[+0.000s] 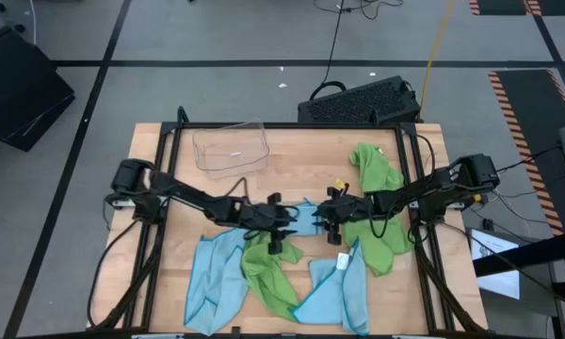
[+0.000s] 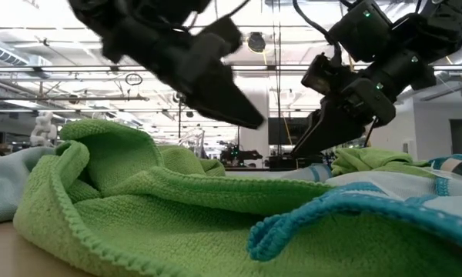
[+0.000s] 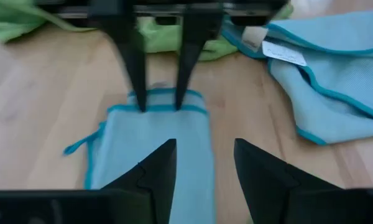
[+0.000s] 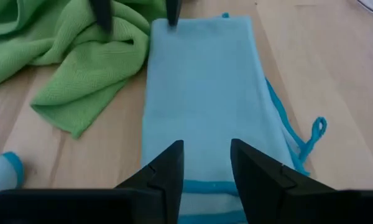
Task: Fold microfiber towels
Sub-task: Put the top center blue microfiber cloth into the bin
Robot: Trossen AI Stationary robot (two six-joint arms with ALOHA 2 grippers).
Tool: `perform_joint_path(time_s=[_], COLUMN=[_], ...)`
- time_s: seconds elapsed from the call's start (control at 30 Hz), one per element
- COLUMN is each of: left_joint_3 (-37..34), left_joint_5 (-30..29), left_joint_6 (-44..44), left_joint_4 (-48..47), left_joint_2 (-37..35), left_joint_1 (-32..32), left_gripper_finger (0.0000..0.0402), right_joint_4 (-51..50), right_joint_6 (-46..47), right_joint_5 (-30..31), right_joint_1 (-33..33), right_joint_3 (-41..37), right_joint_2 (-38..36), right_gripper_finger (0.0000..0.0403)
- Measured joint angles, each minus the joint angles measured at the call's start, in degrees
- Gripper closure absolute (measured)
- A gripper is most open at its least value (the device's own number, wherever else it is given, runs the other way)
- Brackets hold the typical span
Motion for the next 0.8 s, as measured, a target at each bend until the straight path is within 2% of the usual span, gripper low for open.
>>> perform_joint_path(time_s=[0.2,0.33,0.57,0.8], left_joint_3=[10.55,15.34,16.64,16.63], left_joint_5=[-0.63,-0.94,-2.37,-9.81], left_joint_6=[2.22,2.09,2.23,8.46], left_joint_4=[-11.64,-18.01,-18.29,-18.33], left_joint_2=[8.57,11.52,12.14,13.37], left_joint_1=[-0.17,-0.16,-0.62,-2.29], left_gripper_finger=[0.0211,0.0209,0.0208,0.0208], right_joint_4=[-3.83,2.71,4.62,4.11], right_joint_6=[0.57,0.0,-0.03,0.09], right_joint_5=[0.1,0.02,0.0,-0.04], right_joint_1=[0.07,-0.55,-2.19,-2.08], right_joint_3=[-0.01,-1.51,-1.99,-1.99], right_joint_2=[-1.54,1.55,5.77,1.29], right_gripper_finger=[0.028,0.0287,0.03,0.03])
